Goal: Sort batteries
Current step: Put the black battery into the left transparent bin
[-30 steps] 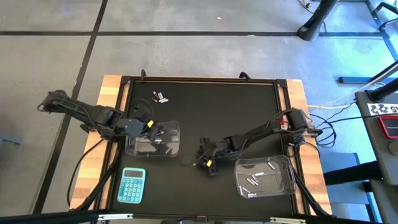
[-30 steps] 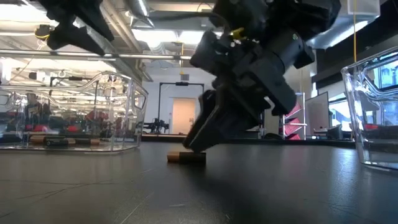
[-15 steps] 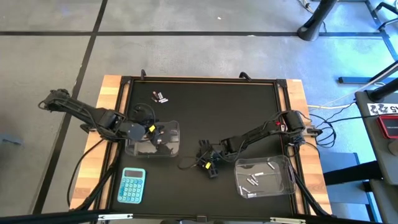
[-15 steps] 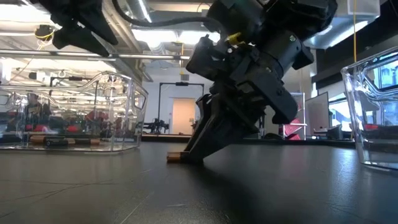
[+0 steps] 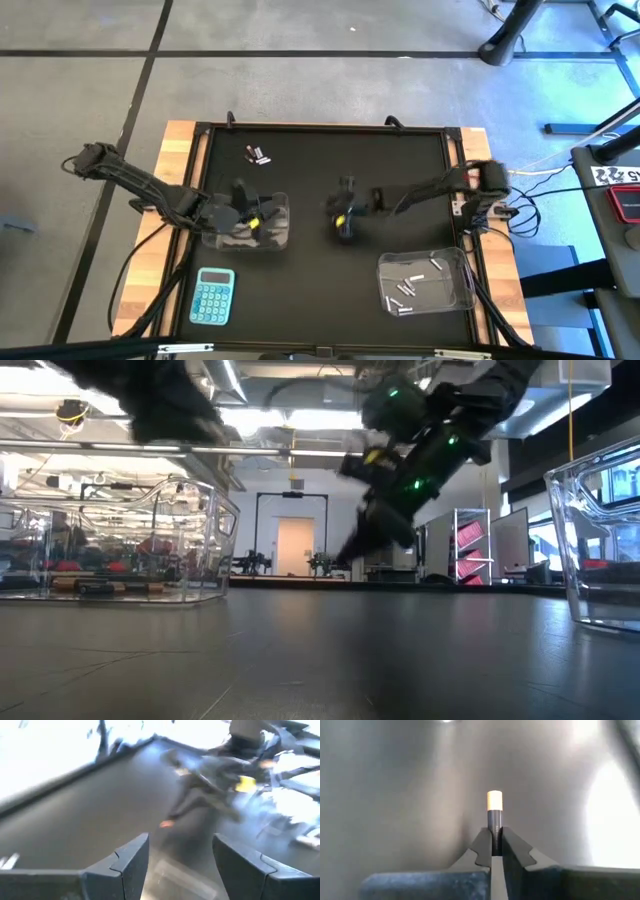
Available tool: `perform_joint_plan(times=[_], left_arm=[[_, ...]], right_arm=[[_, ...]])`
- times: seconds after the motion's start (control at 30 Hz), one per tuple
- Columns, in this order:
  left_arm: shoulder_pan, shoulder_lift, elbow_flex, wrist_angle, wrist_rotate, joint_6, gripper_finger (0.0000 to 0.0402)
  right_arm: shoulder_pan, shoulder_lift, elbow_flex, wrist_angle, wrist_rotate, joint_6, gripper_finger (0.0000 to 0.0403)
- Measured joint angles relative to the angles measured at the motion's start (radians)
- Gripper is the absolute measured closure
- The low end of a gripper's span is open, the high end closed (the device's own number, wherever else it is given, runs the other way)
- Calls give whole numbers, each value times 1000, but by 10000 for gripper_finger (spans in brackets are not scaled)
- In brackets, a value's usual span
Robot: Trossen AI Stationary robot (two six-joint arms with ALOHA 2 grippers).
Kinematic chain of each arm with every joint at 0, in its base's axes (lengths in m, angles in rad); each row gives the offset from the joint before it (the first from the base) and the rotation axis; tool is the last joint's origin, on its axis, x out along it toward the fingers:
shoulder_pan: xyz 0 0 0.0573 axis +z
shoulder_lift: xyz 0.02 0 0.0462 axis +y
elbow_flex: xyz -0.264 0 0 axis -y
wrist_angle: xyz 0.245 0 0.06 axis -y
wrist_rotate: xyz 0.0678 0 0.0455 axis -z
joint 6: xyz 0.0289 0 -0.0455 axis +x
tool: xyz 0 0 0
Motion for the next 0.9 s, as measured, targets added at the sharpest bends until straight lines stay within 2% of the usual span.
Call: perform_joint_plan(times=[0.1,0.2,0.27,0.33,0.43,0.5,0.67,0.83,0.9], left_arm=[[14,44,-63,337,1,263,194],[67,101,-108,582,16,433,194],[113,137,-119,688,72,504,194],[156,177,-119,777,154,557,194],[204,248,-119,908,295,634,194],[222,295,-119,996,331,664,194],[248,378,-119,1159,344,700,194],[250,403,-119,1225,350,703,199],[254,415,-119,1250,385,688,211]], right_arm=[[-76,-97,-95,195,-65,-30,388],[-126,-140,-171,533,-225,-20,388],[-134,-140,-200,739,-343,-6,388],[-129,-128,-206,852,-418,4,388],[-112,-123,-205,924,-439,17,388],[-101,-124,-204,963,-440,16,388],[-82,-124,-204,996,-458,16,388],[-82,-124,-204,998,-463,20,388],[-84,-124,-204,999,-475,17,388]])
